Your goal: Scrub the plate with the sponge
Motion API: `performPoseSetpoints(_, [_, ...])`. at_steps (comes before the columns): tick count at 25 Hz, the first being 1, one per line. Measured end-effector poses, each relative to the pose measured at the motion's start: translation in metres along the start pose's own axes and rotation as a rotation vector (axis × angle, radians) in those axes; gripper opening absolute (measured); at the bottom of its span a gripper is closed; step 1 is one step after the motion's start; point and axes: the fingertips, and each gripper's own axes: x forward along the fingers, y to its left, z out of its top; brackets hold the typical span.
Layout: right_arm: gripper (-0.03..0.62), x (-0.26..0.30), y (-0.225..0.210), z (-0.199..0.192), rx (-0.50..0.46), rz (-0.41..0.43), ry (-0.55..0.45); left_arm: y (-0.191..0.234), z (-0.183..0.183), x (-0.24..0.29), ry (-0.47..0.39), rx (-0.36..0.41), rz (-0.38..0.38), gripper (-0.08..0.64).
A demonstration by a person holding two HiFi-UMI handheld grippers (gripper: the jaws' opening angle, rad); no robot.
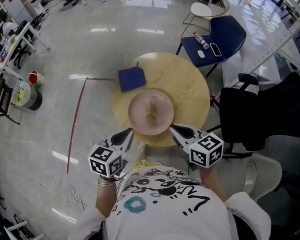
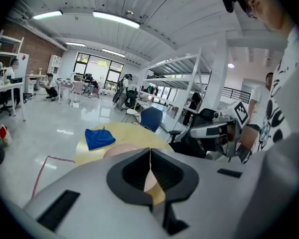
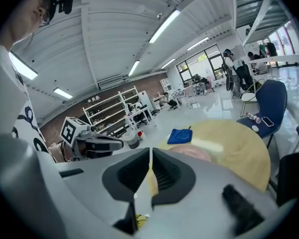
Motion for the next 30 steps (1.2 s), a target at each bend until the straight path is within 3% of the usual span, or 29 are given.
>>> performPoseSetpoints(4, [0.031, 0.038, -0.017, 0.000, 0.004, -0.026, 0.039, 0.032, -0.009, 0.025, 0.078, 0.000, -0.020, 0.017])
performPoseSetpoints(8, [0.032, 0.087, -0.040, -0.016, 0.019, -0.126, 0.100, 0.068, -0.024, 0.048, 0.110, -0.107, -0.092, 0.017])
performPoseSetpoints(13, [0.041, 0.136, -0.060, -0.044, 0.064, -0.179, 0.176, 0.118, -0.052, 0.075, 0.200, -0.131, -0.035, 0.017])
performPoseSetpoints(16, [0.121, 0.162, -0.071, -0.057, 0.066, -0.212, 0.227, 0.142, -0.070, 0.089, 0.259, -0.138, -0.019, 0.017])
performPoseSetpoints(18, [0.130, 0.178, -0.080, -0.066, 0.054, -0.238, 0.267, 0.154, -0.080, 0.101, 0.292, -0.136, -0.016, 0.018])
performPoseSetpoints(22, [0.142, 0.196, -0.094, -0.078, 0.005, -0.304, 0.326, 0.166, -0.093, 0.121, 0.337, -0.128, -0.023, 0.019])
performPoseSetpoints(26, [0.142, 0.200, -0.109, -0.088, 0.014, -0.369, 0.367, 0.177, -0.102, 0.135, 0.371, -0.128, -0.014, 0.019])
performPoseSetpoints(30, [0.147, 0.210, -0.109, -0.098, 0.032, -0.365, 0.412, 0.182, -0.109, 0.144, 0.396, -0.146, -0.020, 0.020])
